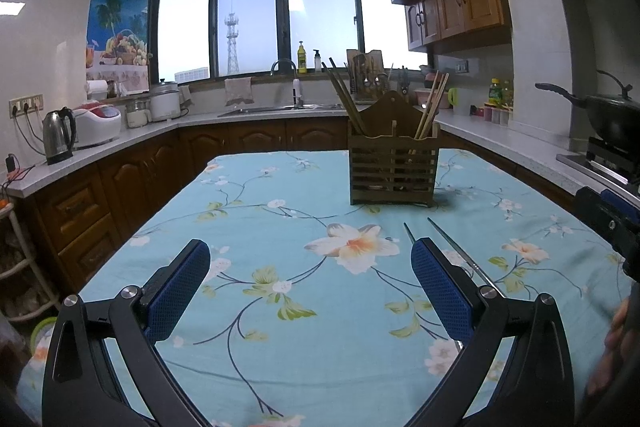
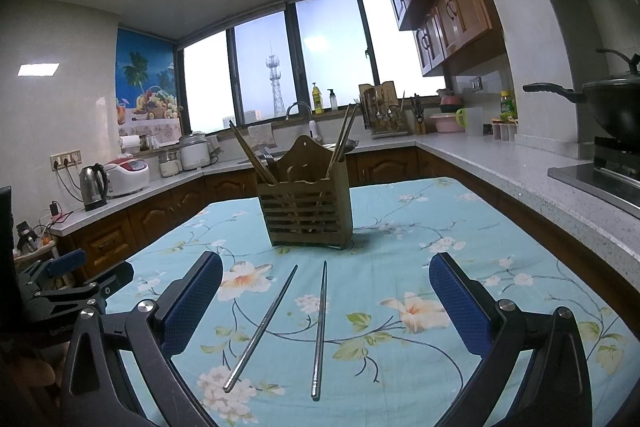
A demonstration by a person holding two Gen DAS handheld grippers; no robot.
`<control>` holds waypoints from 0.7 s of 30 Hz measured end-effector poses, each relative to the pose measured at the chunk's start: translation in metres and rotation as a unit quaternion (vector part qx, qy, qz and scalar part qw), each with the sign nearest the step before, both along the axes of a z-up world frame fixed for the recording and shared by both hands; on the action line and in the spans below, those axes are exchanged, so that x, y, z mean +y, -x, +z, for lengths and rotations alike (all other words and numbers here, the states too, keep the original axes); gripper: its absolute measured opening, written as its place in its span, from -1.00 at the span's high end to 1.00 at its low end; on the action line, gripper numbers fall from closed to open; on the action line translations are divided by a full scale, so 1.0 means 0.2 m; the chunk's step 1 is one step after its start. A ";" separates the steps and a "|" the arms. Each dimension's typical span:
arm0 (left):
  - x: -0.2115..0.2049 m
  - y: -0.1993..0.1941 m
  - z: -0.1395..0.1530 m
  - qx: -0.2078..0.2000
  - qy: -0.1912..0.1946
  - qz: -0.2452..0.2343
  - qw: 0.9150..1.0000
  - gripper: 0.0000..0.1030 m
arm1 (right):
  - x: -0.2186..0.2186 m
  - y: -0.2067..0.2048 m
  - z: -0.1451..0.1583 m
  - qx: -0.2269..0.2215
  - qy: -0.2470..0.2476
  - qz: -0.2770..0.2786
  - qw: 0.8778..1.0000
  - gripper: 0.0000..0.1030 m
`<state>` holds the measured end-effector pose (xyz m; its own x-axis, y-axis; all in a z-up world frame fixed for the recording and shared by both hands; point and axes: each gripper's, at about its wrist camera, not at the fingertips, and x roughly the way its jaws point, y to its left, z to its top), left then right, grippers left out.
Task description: Organize utensils
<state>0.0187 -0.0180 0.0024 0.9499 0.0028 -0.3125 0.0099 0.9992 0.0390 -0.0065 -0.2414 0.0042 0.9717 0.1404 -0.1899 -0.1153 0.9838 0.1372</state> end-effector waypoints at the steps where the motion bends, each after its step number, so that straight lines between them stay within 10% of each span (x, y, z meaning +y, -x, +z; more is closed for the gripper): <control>1: 0.00 0.00 0.00 0.000 0.001 0.000 1.000 -1.00 | 0.00 0.00 0.00 0.000 0.000 0.000 1.000 -1.00; 21: -0.02 -0.04 0.00 0.009 0.011 -0.013 1.000 -1.00 | 0.00 -0.05 0.03 0.018 -0.003 0.004 1.000 -1.00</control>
